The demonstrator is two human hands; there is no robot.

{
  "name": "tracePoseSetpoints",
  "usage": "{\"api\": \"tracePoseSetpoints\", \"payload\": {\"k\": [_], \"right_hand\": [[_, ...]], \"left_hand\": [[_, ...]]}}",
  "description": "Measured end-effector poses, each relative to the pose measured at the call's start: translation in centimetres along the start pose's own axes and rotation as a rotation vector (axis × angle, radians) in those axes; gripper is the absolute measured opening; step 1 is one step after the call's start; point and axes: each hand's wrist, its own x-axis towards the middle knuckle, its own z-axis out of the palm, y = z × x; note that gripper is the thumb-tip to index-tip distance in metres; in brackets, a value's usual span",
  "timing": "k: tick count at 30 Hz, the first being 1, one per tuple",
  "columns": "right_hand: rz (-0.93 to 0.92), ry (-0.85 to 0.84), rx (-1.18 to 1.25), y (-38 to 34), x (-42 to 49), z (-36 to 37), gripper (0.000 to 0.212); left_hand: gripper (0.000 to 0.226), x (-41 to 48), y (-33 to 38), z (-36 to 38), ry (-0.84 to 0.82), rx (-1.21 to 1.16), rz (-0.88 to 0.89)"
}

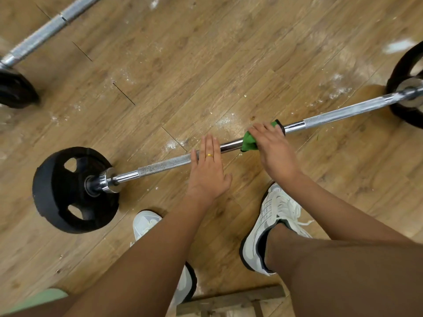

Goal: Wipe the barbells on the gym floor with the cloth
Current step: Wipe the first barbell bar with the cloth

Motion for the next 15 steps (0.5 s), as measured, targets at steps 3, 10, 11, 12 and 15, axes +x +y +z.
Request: {"api": "tracePoseSetpoints", "payload": {"k": [3, 10, 11, 12, 15], "right_hand": [[-0.116, -0.013, -0.001, -0.2, 0.0, 0.7, 0.053], [0.002, 0.006, -0.009, 0.2, 3.1, 1.1, 0.055], [-0.035, 0.002, -0.017, -0.2, 3.2, 1.4, 0.055], [-0.087, -0.003, -0.027, -0.3, 3.3, 1.7, 0.053], [-0.198, -0.053, -0.028, 1.0, 4.6, 1.0, 0.048]], "left_hand": [[0.098, -0.3, -0.1, 0.5, 0.051, 0.004, 0.003], [0.102, 1.1, -0.9, -0.1, 0.030, 0.008, 0.015], [0.103, 1.4, -1.0, -0.3, 0.025, -0.007, 0.010], [0.104, 1.7, -1.0, -0.5, 0.019, -0.023, 0.006], [0.104, 2.5, -1.4, -1.1, 0.006, -0.044, 0.006]]}}
